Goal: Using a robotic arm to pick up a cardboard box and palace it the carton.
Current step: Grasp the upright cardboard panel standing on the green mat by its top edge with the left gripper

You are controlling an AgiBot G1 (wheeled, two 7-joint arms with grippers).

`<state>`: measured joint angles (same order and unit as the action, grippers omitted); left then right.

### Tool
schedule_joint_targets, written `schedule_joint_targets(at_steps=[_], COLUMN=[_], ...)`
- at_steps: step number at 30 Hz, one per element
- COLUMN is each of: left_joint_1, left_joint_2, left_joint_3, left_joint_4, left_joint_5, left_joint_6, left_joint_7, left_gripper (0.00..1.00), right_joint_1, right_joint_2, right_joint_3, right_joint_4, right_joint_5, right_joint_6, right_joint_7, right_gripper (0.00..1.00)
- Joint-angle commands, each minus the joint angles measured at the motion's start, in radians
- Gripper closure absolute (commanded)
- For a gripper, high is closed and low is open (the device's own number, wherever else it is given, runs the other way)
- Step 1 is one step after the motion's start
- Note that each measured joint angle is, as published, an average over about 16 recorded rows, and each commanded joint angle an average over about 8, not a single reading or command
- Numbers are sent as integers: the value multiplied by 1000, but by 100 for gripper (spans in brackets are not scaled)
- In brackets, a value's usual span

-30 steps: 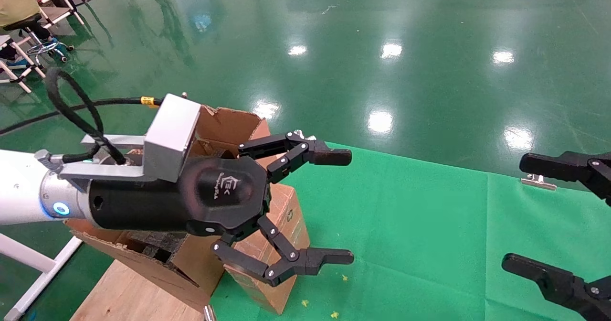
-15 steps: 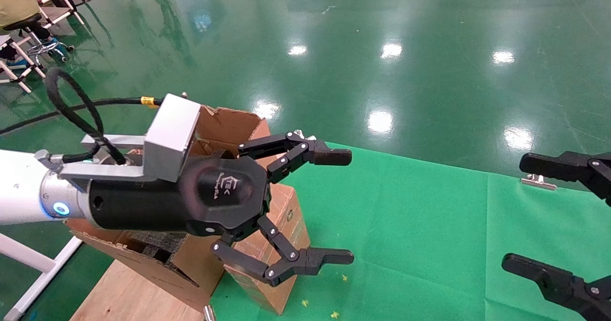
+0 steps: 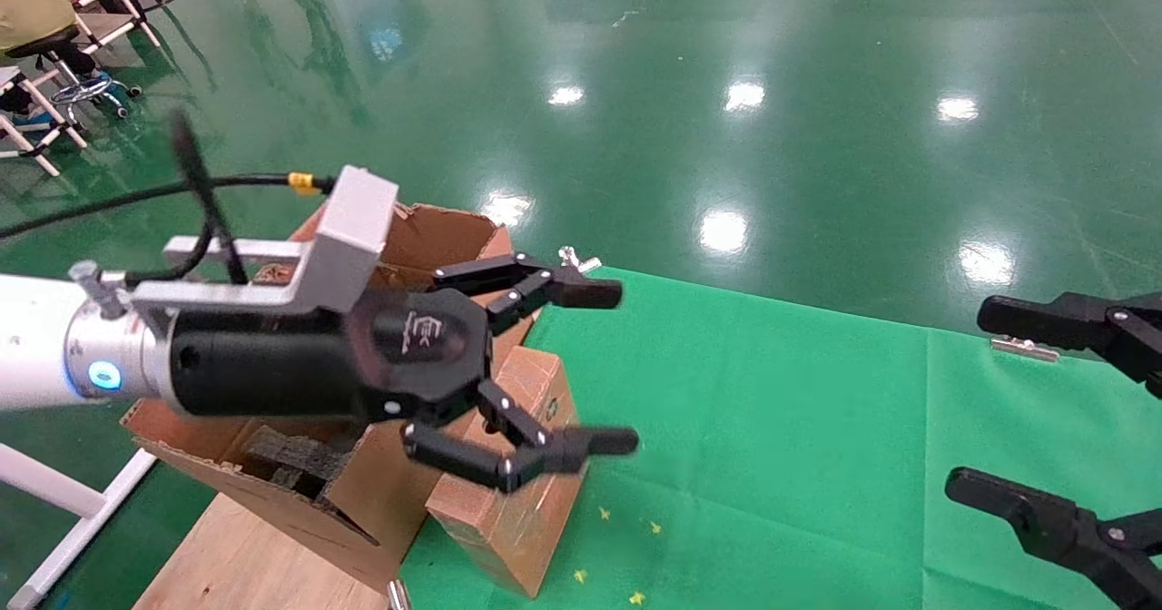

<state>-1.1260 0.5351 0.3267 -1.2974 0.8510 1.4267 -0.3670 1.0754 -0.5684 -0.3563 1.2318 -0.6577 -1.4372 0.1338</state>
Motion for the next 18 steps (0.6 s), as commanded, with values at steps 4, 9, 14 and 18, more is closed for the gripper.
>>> schedule_joint_targets(at_steps=[4, 9, 14, 18], left_joint_1=[-45, -107, -142, -144], left_joint_2=[-54, -88, -96, -92], left_joint_3=[44, 100, 123, 126], left_joint_4=[-27, -53, -60, -46], left_joint_5=[103, 215, 261, 261], left_joint_6=[-45, -40, -24, -14], left_joint_7=[-163, -323, -369, -367], left_gripper=[0, 0, 0, 0], right_joint_1=[0, 0, 0, 0], right_joint_2=[0, 0, 0, 0], right_joint_3=[0, 0, 0, 0], right_joint_4=[0, 0, 0, 0], right_joint_5=[0, 0, 0, 0], right_joint_6=[0, 0, 0, 0], right_joint_7=[0, 0, 0, 0], right_gripper=[100, 100, 100, 100])
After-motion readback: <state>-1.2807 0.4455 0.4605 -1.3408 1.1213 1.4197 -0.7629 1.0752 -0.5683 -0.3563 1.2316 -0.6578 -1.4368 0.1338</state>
